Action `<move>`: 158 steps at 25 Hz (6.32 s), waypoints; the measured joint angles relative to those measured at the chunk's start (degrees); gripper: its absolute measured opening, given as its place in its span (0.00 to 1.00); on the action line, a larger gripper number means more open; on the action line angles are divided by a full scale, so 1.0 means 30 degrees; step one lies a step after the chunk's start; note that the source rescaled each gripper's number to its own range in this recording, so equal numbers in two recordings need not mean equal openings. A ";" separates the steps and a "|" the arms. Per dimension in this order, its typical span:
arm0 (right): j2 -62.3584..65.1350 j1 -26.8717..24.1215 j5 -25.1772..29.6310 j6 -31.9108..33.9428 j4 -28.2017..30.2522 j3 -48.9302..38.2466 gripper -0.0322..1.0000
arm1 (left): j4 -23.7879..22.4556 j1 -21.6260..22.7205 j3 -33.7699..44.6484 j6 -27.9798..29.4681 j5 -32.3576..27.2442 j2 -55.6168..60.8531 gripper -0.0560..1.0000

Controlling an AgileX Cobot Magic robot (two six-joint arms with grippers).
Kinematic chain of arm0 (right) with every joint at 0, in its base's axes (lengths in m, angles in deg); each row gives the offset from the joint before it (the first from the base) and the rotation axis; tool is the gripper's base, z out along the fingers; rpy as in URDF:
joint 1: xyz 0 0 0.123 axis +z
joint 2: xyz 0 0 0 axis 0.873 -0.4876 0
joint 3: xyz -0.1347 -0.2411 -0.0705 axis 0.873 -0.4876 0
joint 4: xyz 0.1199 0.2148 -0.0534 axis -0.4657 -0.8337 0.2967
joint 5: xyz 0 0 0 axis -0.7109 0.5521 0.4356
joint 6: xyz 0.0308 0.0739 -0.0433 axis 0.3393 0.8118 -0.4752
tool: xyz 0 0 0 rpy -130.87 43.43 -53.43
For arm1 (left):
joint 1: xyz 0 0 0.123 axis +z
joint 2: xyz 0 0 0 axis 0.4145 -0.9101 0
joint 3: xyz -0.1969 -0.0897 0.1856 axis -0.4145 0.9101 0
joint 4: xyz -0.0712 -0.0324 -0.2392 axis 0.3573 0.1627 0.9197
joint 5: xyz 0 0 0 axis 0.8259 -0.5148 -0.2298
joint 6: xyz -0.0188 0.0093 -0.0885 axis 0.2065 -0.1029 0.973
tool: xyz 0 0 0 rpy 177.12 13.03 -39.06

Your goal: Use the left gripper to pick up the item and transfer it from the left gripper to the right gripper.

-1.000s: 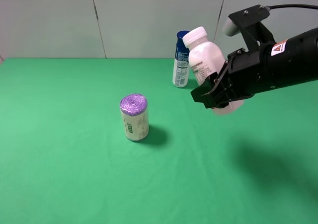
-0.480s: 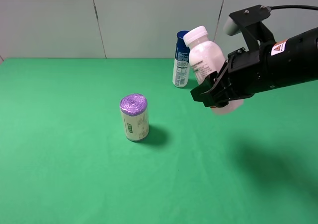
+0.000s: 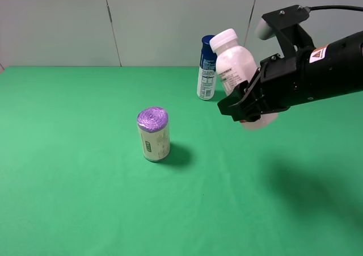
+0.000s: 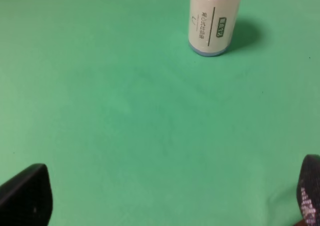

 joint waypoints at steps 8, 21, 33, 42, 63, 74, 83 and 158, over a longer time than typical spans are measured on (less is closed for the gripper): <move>0.0000 0.0000 0.0899 0.0051 0.0000 0.0000 0.11 | 0.0000 0.5618 0.0000 0.0000 0.0000 0.0000 0.96; -0.0044 0.0000 0.2674 0.4482 0.3955 0.0000 0.11 | 0.0000 1.2259 0.0019 0.0000 0.0000 0.0000 0.96; -0.4125 -0.3548 0.3057 0.7271 0.6519 0.0000 0.11 | 0.0000 1.2294 0.0019 0.0000 0.0000 0.0000 0.96; -0.6427 -0.4066 0.3018 0.7290 0.6590 0.0000 0.11 | 0.0000 1.2294 0.0019 -0.0017 0.0000 0.0000 0.96; -0.9085 -0.4066 0.2381 0.7290 0.6721 0.0051 0.11 | 0.0000 1.2294 0.0019 -0.0017 0.0000 0.0000 0.96; -0.9063 -0.4066 0.1743 0.7411 0.6884 0.0115 0.72 | 0.0000 1.2294 0.0019 -0.0017 0.0015 0.0000 0.96; -0.9065 -0.4066 0.1473 0.7509 0.6907 0.0137 1.00 | 0.0000 1.2294 0.0019 -0.0017 0.0043 0.0000 0.96; 2.3943 -0.4066 1.2130 0.8019 0.7507 -0.4554 1.00 | 0.0000 1.2294 0.0019 -0.0055 0.0043 0.0000 0.96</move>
